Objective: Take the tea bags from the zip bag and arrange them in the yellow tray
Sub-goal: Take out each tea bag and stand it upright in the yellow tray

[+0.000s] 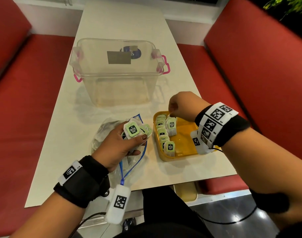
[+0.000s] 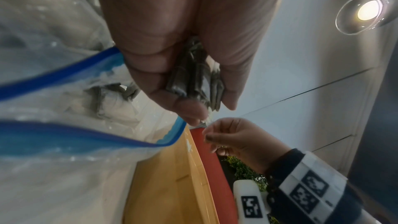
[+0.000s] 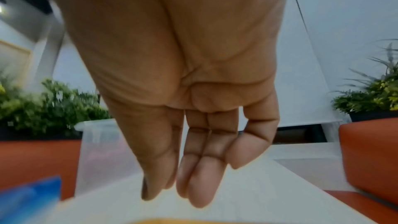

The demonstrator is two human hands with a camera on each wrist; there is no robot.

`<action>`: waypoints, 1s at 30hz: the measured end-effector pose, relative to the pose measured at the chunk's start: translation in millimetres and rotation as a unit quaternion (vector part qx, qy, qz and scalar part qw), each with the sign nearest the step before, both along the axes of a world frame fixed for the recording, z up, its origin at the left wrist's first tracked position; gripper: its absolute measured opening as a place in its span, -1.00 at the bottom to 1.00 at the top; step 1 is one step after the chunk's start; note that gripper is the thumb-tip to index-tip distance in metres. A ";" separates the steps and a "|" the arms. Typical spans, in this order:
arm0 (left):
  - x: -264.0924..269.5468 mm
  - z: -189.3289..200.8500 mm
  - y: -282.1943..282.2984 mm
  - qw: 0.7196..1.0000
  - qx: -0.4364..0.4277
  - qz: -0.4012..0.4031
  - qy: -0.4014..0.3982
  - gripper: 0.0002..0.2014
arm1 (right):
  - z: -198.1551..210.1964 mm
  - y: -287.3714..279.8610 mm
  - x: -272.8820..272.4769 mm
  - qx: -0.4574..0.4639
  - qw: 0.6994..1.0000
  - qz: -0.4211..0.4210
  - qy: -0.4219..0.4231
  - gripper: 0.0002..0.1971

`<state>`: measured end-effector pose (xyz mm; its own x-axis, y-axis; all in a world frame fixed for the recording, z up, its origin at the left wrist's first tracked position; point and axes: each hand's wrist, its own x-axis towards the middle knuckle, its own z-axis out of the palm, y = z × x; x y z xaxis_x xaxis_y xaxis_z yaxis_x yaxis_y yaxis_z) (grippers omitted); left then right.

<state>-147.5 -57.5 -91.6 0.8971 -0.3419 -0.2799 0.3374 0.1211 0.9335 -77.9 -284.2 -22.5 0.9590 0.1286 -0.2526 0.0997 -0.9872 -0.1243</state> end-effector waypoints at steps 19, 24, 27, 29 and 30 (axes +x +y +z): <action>-2.6 9.3 -8.5 0.997 0.018 -0.057 -0.050 -0.70 | 36.8 61.5 -41.1 0.169 0.978 0.121 0.030 -0.80; -2.4 11.4 -7.0 0.998 0.011 -0.047 -0.039 -0.60 | 41.6 55.0 -39.8 0.158 0.981 0.115 0.021 -0.90; -2.2 11.1 -5.0 0.999 0.010 -0.041 -0.032 -0.50 | 49.0 45.3 -38.1 0.170 0.980 0.102 0.015 -0.91; -2.0 9.4 -3.5 0.999 0.009 -0.033 -0.027 -0.49 | 55.3 36.8 -36.0 0.165 0.982 0.096 0.012 -0.92; -1.9 8.5 -2.8 0.999 0.006 -0.026 -0.023 -0.50 | 58.4 32.0 -34.6 0.159 0.983 0.092 0.009 -0.93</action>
